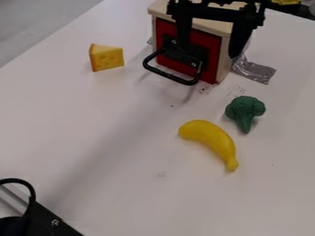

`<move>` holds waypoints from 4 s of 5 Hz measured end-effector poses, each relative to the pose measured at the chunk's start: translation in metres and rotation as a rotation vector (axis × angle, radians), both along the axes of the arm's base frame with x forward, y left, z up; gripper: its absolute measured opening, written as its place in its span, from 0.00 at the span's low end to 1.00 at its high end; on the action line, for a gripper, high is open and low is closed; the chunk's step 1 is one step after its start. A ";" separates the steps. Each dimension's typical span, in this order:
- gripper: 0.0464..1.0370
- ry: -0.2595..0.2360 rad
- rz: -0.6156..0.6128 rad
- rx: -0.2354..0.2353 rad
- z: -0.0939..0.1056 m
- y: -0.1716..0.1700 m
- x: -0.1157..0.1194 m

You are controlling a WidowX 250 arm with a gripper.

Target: Open the drawer

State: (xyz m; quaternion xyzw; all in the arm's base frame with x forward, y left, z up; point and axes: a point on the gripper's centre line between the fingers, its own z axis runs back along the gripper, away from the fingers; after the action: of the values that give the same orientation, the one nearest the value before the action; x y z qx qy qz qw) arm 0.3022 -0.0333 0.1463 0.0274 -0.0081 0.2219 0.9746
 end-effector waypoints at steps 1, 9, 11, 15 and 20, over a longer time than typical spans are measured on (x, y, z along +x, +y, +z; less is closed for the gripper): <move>0.96 0.035 -0.002 0.005 -0.010 0.000 -0.001; 0.96 -0.176 0.708 -0.019 -0.063 0.066 0.032; 0.96 -0.140 0.740 0.016 -0.095 0.073 0.051; 0.63 -0.073 0.784 0.034 -0.116 0.087 0.057; 0.18 -0.072 0.749 0.061 -0.118 0.081 0.017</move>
State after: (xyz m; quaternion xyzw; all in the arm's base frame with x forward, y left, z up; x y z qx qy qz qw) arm 0.3191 0.0473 0.0280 0.0498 -0.0386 0.5636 0.8236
